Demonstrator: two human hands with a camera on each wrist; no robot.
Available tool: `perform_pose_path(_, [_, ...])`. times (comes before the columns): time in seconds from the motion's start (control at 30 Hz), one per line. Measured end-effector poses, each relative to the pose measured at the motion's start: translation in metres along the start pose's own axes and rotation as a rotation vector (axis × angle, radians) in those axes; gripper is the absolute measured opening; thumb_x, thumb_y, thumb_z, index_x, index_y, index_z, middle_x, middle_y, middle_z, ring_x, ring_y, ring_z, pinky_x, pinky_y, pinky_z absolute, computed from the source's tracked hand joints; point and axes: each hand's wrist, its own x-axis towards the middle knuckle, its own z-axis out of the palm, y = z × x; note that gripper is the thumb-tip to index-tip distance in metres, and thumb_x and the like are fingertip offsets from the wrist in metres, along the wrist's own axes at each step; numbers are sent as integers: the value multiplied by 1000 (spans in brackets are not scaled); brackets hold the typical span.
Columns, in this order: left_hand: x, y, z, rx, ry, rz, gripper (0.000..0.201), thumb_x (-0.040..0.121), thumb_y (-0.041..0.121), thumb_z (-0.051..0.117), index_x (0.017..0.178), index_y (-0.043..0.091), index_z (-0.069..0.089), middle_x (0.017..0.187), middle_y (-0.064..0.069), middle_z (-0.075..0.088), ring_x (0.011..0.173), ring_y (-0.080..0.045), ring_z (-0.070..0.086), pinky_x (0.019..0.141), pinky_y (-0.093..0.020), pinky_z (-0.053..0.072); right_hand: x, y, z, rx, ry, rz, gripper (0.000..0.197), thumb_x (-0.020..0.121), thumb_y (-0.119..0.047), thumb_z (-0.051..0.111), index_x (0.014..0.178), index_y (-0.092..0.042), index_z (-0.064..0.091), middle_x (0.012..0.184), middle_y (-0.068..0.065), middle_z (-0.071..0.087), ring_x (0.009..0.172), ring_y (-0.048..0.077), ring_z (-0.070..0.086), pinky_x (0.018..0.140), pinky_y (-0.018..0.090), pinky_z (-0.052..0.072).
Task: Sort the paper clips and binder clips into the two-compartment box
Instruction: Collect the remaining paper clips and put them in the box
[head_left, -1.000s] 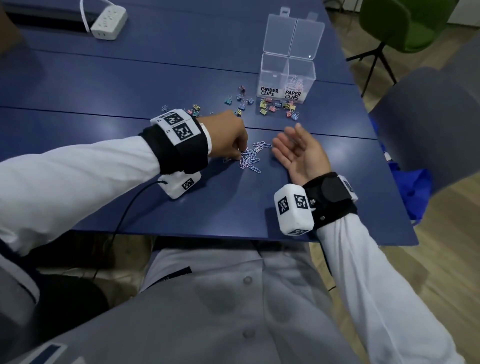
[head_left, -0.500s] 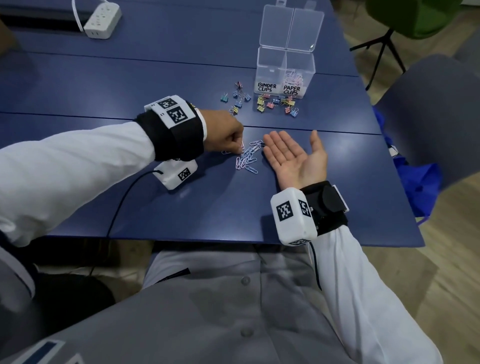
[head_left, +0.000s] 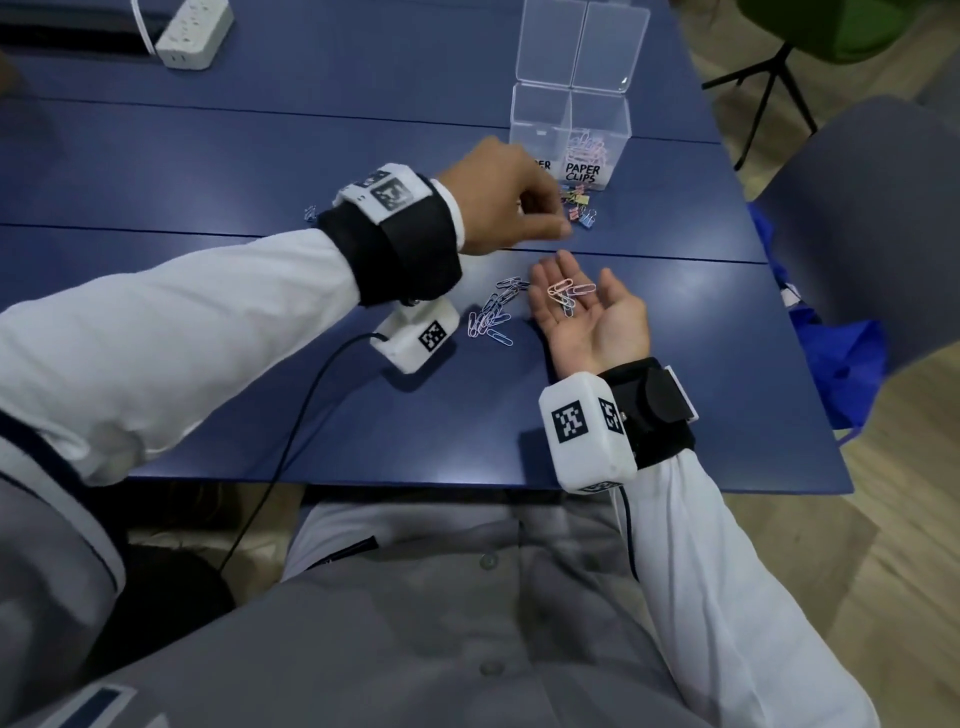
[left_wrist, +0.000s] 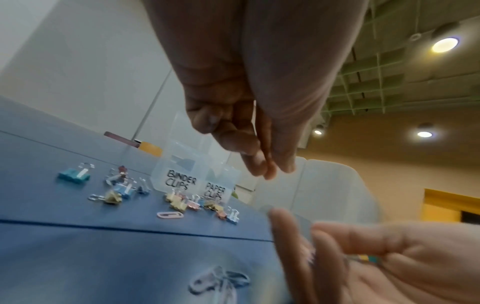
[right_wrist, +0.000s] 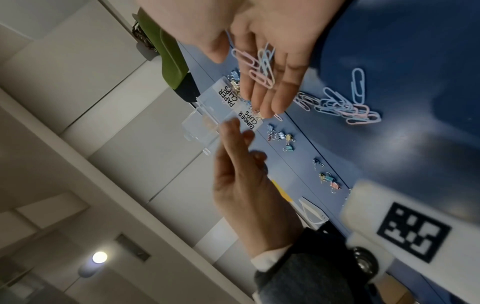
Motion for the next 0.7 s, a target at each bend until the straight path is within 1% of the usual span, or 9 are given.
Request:
perform_pose_path(0.07, [-1, -13, -7, 46, 35, -54, 32, 89, 42, 60, 90, 13, 74, 82, -3, 72, 73, -17, 59, 68, -18, 34, 1, -4, -3, -13, 24, -11, 40, 102, -28, 31, 97, -3, 62, 85, 11, 68, 77, 23, 66, 64, 29, 51])
perform_pose_path(0.13, [-2, -27, -9, 138, -11, -115, 28, 89, 36, 59, 92, 13, 74, 86, -7, 73, 80, -26, 63, 71, -23, 39, 4, -7, -6, -3, 24, -16, 38, 102, -27, 31, 95, -7, 62, 73, 7, 69, 67, 20, 66, 57, 26, 46])
perform_pose_path(0.2, [-2, -36, -5, 233, -95, -166, 24, 89, 28, 56, 100, 17, 74, 97, -8, 72, 93, -31, 64, 77, -29, 44, 6, -6, -7, -4, 16, -16, 38, 102, -27, 29, 93, -9, 61, 69, 5, 69, 61, 17, 66, 55, 25, 42])
perform_pose_path(0.3, [0, -39, 7, 355, -186, -190, 30, 92, 23, 51, 116, 22, 68, 118, -10, 63, 108, -35, 58, 82, -36, 47, 8, -3, -8, -20, -9, -22, 38, 102, -28, 29, 95, -9, 61, 71, 5, 70, 60, 17, 66, 57, 26, 40])
perform_pose_path(0.37, [3, -37, 14, 425, -225, -154, 32, 94, 25, 46, 120, 22, 64, 121, -12, 57, 111, -36, 55, 83, -39, 47, 8, -3, -10, -38, -23, -31, 39, 102, -29, 29, 96, -8, 62, 73, 5, 70, 62, 17, 67, 58, 26, 40])
perform_pose_path(0.43, [5, -34, 20, 473, -272, -128, 34, 96, 27, 43, 124, 23, 61, 124, -12, 51, 114, -35, 53, 83, -40, 45, 7, -3, -11, -57, -30, -35, 40, 102, -30, 28, 97, -8, 62, 75, 5, 70, 63, 17, 67, 59, 27, 40])
perform_pose_path(0.53, [5, -27, 23, 536, -324, -81, 35, 97, 27, 41, 129, 23, 57, 125, -12, 48, 113, -35, 53, 84, -40, 45, 5, -5, -13, -74, -45, -37, 41, 102, -32, 28, 100, -8, 61, 78, 5, 71, 66, 17, 69, 59, 27, 41])
perform_pose_path(0.63, [-5, -21, 21, 497, -363, 14, 36, 97, 31, 42, 130, 26, 57, 122, -11, 49, 110, -33, 54, 85, -40, 47, 3, -7, -15, -75, -47, -40, 41, 102, -33, 29, 102, -8, 60, 80, 5, 72, 70, 18, 71, 56, 23, 46])
perform_pose_path(0.7, [-15, -20, 21, 438, -384, 74, 39, 95, 40, 46, 129, 26, 58, 119, -9, 51, 105, -30, 56, 80, -35, 47, 3, -6, -15, -72, -50, -44, 40, 102, -34, 29, 103, -7, 59, 82, 6, 73, 73, 19, 72, 56, 21, 49])
